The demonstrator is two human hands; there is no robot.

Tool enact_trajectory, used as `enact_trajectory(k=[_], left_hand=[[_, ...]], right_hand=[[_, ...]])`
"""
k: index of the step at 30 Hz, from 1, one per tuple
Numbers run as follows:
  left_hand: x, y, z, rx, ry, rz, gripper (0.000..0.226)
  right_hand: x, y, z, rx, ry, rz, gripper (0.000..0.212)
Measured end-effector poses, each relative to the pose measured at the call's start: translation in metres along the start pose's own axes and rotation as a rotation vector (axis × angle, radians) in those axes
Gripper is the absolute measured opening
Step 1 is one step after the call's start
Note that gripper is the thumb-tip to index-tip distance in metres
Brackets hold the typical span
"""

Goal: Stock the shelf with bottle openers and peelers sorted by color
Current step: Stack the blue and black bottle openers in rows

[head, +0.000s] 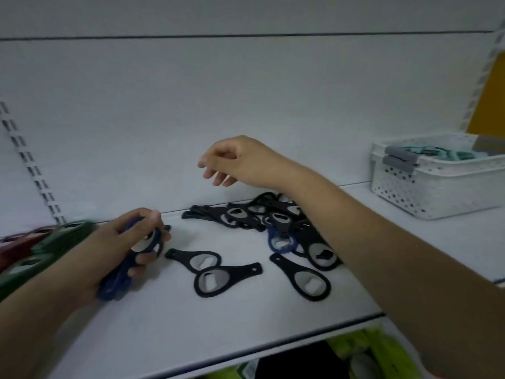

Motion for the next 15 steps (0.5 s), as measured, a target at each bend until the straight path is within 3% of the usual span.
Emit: enact_trajectory(k=[3,7,10,15], left_hand=[[0.034,-0.006,-0.012,0.063,-0.22,0.019,0.048],[0.094,-0.03,-0.026,0.118,-0.046,0.048,0.021],[0.127,-0.047,-0.027,0.143,-0.048,0.124,0.031],[0.128,-0.06,0.0,0.171,-0.112,0.109,0.025]], right_hand=[[-0.054,0.024,-0.016,-0.003,0.306,-0.019,0.025],[-0.098,0.068,-0.058,0.122,0.572,-0.016,0.021],[-0.082,0.097,-0.063,0.07,0.484,0.04,0.011],[-0.027,0.115,-0.06,-0.112,0.583,0.349,0.043]])
Point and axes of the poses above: each hand's wrist, its own y-axis away from the middle knuckle, its own x-axis out of the palm, z = x × y, the point moved 8 cm from there along -y, towards the middle knuckle, and after that the axes turned 8 degrees about -z, right-handed, at the moved point
